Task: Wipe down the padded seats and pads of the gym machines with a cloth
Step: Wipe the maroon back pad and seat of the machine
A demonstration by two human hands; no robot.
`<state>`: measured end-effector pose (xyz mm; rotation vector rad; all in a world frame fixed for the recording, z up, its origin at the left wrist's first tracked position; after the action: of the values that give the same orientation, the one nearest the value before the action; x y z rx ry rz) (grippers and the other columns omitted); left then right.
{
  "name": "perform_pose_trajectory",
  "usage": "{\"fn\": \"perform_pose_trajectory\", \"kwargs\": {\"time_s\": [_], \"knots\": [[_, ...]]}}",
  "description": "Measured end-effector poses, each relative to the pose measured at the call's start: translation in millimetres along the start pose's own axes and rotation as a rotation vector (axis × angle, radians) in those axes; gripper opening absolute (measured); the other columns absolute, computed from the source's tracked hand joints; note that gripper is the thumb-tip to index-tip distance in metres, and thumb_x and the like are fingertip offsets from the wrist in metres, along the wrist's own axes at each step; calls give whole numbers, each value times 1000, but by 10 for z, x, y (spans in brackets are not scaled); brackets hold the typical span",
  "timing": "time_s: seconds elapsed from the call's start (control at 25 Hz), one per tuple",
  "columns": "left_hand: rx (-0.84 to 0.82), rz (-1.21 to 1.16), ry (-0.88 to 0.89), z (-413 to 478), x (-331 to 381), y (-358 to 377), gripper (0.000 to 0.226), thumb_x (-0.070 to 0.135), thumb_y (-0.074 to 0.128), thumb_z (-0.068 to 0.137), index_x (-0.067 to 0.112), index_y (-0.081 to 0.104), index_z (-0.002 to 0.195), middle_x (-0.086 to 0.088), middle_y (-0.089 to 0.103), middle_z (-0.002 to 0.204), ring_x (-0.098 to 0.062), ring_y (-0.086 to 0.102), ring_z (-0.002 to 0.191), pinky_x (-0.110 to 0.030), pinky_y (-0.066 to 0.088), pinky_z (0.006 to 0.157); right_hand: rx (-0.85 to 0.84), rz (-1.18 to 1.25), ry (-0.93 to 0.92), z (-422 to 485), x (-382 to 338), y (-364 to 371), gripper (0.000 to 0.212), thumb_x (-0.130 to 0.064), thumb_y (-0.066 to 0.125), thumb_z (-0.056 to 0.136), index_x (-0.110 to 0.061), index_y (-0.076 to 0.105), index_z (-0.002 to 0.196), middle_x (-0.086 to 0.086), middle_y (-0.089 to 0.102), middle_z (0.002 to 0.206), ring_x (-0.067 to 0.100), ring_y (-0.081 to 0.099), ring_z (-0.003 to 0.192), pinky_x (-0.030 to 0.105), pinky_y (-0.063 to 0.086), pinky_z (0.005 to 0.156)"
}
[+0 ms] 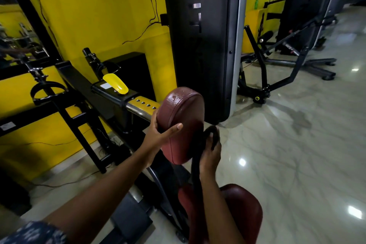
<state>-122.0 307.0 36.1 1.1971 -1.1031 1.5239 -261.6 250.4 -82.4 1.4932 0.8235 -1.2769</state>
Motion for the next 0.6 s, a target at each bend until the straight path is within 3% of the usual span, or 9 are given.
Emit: {"fn": "perform_pose_trajectory", "kwargs": {"time_s": [0.08,0.16,0.24,0.36,0.44,0.52,0.6], "knots": [[-2,-5,-28,-28,-9,10,110,66,79,40,46,29,135,4,47,139,-18,49,125,-46,45,102,-26,-74,-267,-63,-607,-55,49,-46,38,93,-25,42,138,-5,46,139,6,41,126,17,31,103],[-8,15,-38,-59,29,22,120,73,77,35,42,26,139,2,45,140,-19,48,125,-44,44,101,-116,-74,-446,-98,-1170,24,51,-55,34,90,-35,36,137,-5,41,143,4,35,127,10,27,100],[-2,15,-18,-85,51,30,114,67,79,38,41,28,137,7,47,136,-13,48,122,-31,47,96,-208,-213,-591,-146,-1504,236,53,-61,30,88,-40,34,137,0,39,145,8,31,127,19,28,99],[19,-15,19,-128,80,68,89,50,72,45,46,30,124,24,47,120,8,48,109,-9,46,81,-290,-741,-952,-283,-1714,614,52,-61,29,89,-39,46,133,1,44,140,19,31,128,39,24,99],[47,-8,12,-117,82,79,89,51,71,46,47,28,123,27,45,118,9,47,108,-7,44,83,-358,-880,-989,-129,-1720,762,49,-59,32,86,-37,56,122,-1,50,134,23,36,127,45,22,100],[62,12,3,-98,57,70,91,54,74,47,51,26,125,25,46,121,-1,48,116,-19,43,93,-455,-901,-827,138,-1747,805,56,-61,28,83,-33,58,121,-2,50,131,23,38,126,43,22,101],[68,21,-17,-109,36,63,91,58,77,45,55,28,121,28,47,121,-2,48,117,-21,43,93,-490,-882,-753,200,-1746,795,57,-61,28,82,-34,57,123,-2,50,131,23,38,126,43,23,101]]}}
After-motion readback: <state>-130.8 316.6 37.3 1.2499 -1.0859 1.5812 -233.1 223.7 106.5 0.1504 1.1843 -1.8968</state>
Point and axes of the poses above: each hand's wrist, its own z-axis towards the middle knuckle, its own y-axis out of the palm, x = y × z, the point moved 5 cm from there along z, towards the middle knuckle
